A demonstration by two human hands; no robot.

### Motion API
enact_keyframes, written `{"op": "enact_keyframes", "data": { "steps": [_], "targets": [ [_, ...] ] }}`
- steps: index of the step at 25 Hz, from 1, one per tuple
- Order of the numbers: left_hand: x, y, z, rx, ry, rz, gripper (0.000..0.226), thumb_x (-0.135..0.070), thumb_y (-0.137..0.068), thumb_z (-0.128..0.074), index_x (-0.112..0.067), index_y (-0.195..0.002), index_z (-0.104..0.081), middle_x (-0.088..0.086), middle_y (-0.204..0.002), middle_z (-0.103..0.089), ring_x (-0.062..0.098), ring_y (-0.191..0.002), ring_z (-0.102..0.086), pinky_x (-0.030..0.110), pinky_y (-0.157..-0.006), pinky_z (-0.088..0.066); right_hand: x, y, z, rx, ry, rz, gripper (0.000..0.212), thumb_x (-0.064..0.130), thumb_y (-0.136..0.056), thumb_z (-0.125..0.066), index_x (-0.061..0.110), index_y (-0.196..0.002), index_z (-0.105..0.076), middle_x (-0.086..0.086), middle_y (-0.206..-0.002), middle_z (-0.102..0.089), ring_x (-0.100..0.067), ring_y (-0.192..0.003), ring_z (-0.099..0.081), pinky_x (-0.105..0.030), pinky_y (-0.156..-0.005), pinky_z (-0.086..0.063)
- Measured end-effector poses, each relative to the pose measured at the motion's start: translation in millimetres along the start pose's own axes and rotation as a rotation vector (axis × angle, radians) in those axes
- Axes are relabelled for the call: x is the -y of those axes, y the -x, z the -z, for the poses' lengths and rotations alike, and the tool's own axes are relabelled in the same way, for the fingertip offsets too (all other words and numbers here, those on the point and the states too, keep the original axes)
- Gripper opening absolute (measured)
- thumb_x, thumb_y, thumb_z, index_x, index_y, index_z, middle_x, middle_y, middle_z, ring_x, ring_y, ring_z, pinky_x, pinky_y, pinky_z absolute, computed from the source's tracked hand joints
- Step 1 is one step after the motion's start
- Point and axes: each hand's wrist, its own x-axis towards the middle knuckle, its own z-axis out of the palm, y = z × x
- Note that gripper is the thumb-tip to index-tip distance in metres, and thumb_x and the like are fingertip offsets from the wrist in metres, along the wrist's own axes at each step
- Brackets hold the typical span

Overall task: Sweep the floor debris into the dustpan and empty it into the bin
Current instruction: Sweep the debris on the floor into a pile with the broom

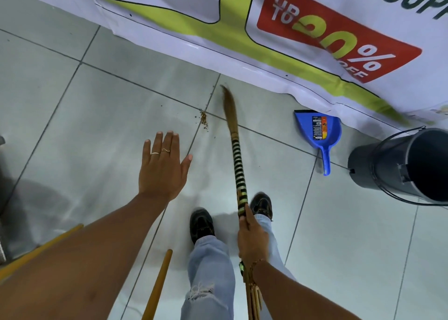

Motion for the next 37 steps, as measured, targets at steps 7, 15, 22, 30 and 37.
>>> {"op": "enact_keyframes", "data": {
  "steps": [7, 15, 22, 30, 37],
  "targets": [
    [5, -2, -3, 0.004, -0.037, -0.031, 0.063, -0.040, -0.093, -0.031, 0.004, -0.138, -0.042, 0.022, -0.141, -0.049, 0.039, -0.135, -0.039, 0.053, -0.112, -0.026, 20, -9, -48, 0.219, 0.055, -0.212, 0.032, 0.020, -0.099, -0.030, 0.010, -0.119, -0.054, -0.013, -0.111, -0.064, -0.027, -0.097, -0.060, -0.031, -0.088, -0.050],
    [6, -11, -1, 0.055, -0.024, -0.008, 0.064, -0.041, -0.094, -0.029, 0.003, -0.139, -0.040, 0.022, -0.144, -0.045, 0.038, -0.138, -0.034, 0.052, -0.114, -0.023, 66, -27, -52, 0.205, -0.024, -0.103, 0.038, 0.025, -0.098, -0.032, 0.022, -0.132, -0.047, -0.015, -0.115, -0.064, -0.033, -0.103, -0.062, -0.039, -0.091, -0.052],
    [-52, -58, 1, 0.016, 0.014, -0.041, 0.066, -0.043, -0.093, -0.022, 0.002, -0.136, -0.045, 0.020, -0.139, -0.052, 0.037, -0.134, -0.041, 0.052, -0.111, -0.028, 53, -105, 63, -0.015, 0.296, 0.096, 0.046, 0.027, -0.098, -0.033, 0.033, -0.143, -0.030, -0.023, -0.118, -0.063, -0.038, -0.107, -0.059, -0.040, -0.091, -0.047],
    [-123, -101, -34, 0.123, 0.032, 0.064, 0.062, -0.042, -0.097, -0.027, 0.000, -0.141, -0.038, 0.018, -0.146, -0.043, 0.035, -0.140, -0.033, 0.050, -0.115, -0.021, 81, -255, 173, 0.061, 0.804, 0.341, 0.040, 0.020, -0.094, -0.037, 0.026, -0.133, -0.043, -0.017, -0.112, -0.062, -0.038, -0.099, -0.059, -0.038, -0.077, -0.047],
    [-214, -132, -64, 0.229, 0.043, 0.129, 0.058, -0.035, -0.100, -0.028, -0.003, -0.148, -0.023, 0.014, -0.155, -0.029, 0.030, -0.146, -0.017, 0.046, -0.119, -0.011, 32, -290, 241, 0.190, 1.016, 0.555, 0.053, 0.016, -0.095, -0.034, 0.037, -0.143, -0.025, -0.014, -0.122, -0.054, -0.037, -0.106, -0.057, -0.041, -0.083, -0.048]
  ]
}}
